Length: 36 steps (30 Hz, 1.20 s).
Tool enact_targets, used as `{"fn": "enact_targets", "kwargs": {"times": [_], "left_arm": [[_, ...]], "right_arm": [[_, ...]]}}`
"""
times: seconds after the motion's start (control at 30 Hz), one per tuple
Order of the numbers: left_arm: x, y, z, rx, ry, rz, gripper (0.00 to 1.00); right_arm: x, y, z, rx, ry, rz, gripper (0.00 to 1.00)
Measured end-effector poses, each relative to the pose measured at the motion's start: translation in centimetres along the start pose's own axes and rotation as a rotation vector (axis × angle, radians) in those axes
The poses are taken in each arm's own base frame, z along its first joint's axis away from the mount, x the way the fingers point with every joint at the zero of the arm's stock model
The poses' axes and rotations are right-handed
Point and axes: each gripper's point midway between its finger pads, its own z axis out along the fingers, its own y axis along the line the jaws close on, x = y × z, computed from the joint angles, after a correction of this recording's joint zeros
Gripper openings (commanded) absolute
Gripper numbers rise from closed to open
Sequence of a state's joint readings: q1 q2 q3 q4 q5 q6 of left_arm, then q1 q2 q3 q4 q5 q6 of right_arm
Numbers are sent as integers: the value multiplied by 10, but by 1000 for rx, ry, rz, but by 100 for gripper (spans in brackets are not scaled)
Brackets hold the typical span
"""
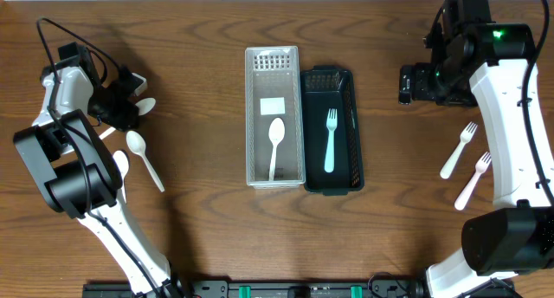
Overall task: Pack container
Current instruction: 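Move left gripper back and grasp another white spoon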
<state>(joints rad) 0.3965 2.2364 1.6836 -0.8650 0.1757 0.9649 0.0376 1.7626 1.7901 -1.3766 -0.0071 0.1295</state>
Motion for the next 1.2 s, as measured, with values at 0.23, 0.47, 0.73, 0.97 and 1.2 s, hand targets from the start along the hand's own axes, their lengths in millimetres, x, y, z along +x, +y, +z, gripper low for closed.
{"fn": "enact_targets", "kwargs": {"times": [0.23,0.47,0.73,0.97,1.2], "left_arm": [[0,0,0,1,1,-1,27],[0,0,0,2,2,1,19],[0,-1,0,3,2,0,6],[0,-1,0,3,2,1,6],[-10,11,-12,-35,-24,1,6]], "right_arm": [[1,0,0,0,3,0,92],[2,0,0,0,6,0,91],[2,0,0,0,6,0,92],[2,0,0,0,6,0,92],[2,0,0,0,6,0,92]]}}
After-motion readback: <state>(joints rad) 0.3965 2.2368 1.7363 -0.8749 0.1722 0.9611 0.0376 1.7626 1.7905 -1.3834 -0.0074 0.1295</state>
